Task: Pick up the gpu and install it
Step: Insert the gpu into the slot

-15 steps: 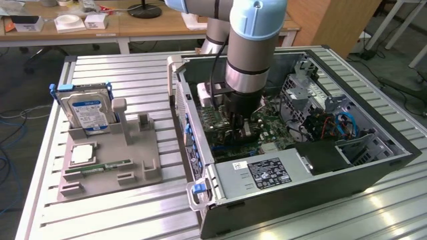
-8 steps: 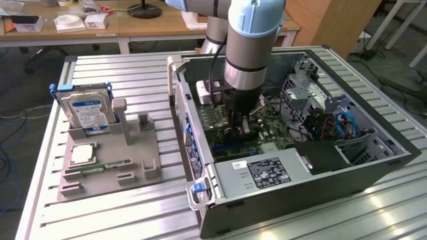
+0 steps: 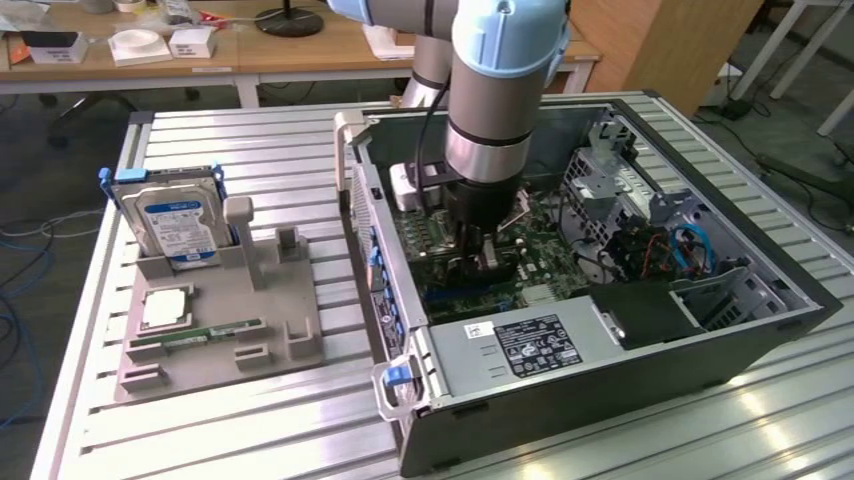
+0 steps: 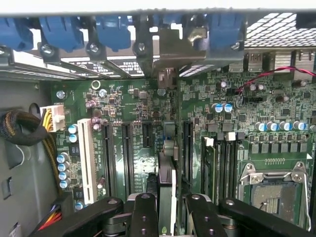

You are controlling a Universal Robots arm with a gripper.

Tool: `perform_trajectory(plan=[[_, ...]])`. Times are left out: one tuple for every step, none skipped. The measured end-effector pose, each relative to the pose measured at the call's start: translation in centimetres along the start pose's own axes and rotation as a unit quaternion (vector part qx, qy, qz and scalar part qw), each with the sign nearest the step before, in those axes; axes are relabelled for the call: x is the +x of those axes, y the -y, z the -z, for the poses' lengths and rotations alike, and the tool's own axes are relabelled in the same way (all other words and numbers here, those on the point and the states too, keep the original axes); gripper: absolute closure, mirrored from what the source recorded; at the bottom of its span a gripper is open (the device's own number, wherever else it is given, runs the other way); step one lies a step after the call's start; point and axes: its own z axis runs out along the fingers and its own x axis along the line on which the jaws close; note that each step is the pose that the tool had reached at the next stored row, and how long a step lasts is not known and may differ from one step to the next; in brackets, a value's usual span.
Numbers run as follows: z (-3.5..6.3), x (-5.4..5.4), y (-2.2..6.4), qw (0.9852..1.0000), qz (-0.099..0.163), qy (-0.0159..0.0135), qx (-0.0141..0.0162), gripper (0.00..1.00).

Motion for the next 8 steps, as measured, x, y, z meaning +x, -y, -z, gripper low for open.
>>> perform_trajectory(plan=[[-0.1, 0.01, -0.03, 1.0, 0.0, 0.0001, 0.0, 0.73], [-0.18, 0.03, -0.09, 1.0, 0.0, 0.0003, 0.0003, 0.73], [-0.21, 0.03, -0.13, 1.0, 0.0, 0.0005, 0.0005, 0.73], [-0.21, 0.05, -0.17, 1.0, 0.0, 0.0005, 0.0007, 0.73], [-0.22, 0.06, -0.19, 1.0, 0.0, 0.0004, 0.001, 0.73], [-0.22, 0.06, -0.19, 1.0, 0.0, 0.0003, 0.0011, 0.73], [-0.21, 0.07, -0.2, 1.0, 0.0, 0.0004, 0.0009, 0.73], [-0.21, 0.07, -0.21, 1.0, 0.0, 0.0007, 0.0004, 0.73]])
